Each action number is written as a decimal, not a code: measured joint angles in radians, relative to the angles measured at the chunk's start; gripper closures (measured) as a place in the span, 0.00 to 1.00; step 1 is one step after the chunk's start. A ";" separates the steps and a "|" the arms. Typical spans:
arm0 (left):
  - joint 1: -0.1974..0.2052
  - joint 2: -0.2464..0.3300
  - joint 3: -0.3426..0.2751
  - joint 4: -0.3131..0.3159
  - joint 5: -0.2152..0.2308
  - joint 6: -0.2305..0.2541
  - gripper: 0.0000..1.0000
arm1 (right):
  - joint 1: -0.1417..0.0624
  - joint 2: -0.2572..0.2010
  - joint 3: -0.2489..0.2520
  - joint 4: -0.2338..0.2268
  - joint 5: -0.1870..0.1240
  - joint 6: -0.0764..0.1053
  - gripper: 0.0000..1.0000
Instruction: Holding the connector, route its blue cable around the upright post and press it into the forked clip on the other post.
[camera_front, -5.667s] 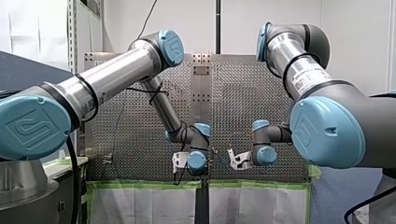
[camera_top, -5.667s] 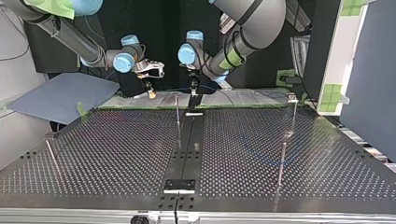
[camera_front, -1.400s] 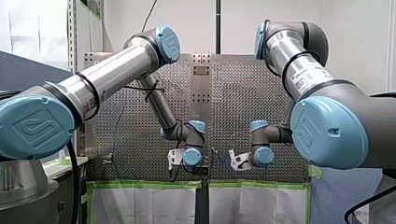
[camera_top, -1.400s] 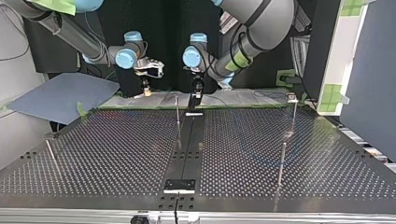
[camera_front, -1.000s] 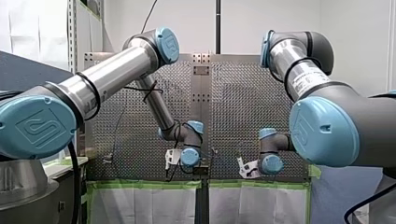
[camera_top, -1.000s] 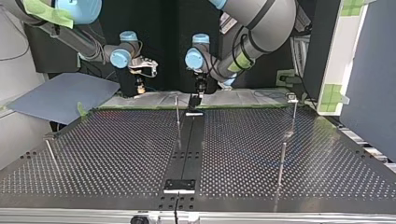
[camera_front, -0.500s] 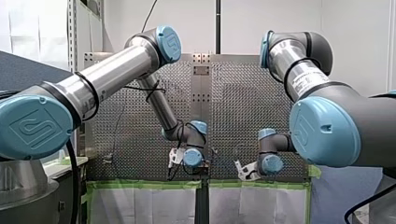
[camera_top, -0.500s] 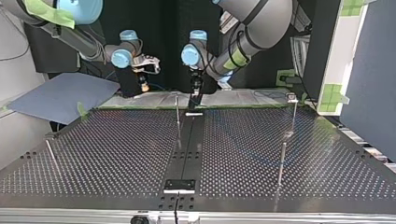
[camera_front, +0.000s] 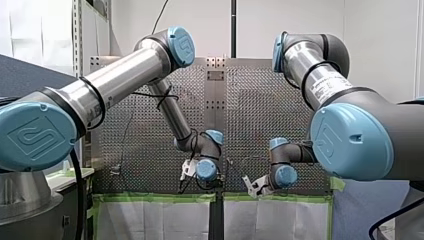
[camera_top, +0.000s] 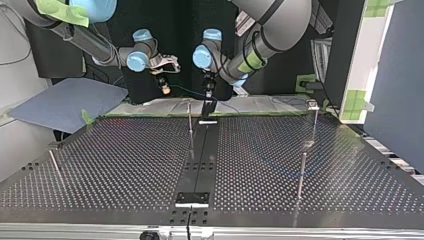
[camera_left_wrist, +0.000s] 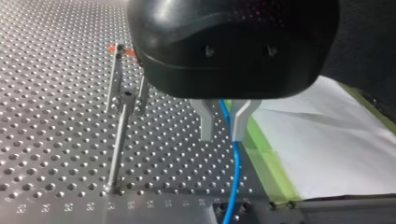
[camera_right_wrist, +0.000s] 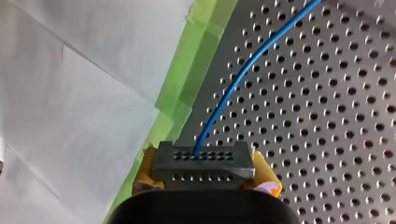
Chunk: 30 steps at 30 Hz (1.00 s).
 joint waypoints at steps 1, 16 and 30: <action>0.000 0.000 -0.003 0.000 0.001 -0.002 0.80 | 0.002 0.000 0.000 0.003 -0.004 -0.003 1.00; 0.005 0.000 -0.014 -0.009 0.074 -0.059 0.77 | -0.004 -0.027 0.012 0.034 -0.092 -0.078 1.00; 0.005 0.000 -0.014 -0.001 0.067 -0.083 0.77 | -0.005 -0.116 0.111 -0.076 -0.014 -0.054 1.00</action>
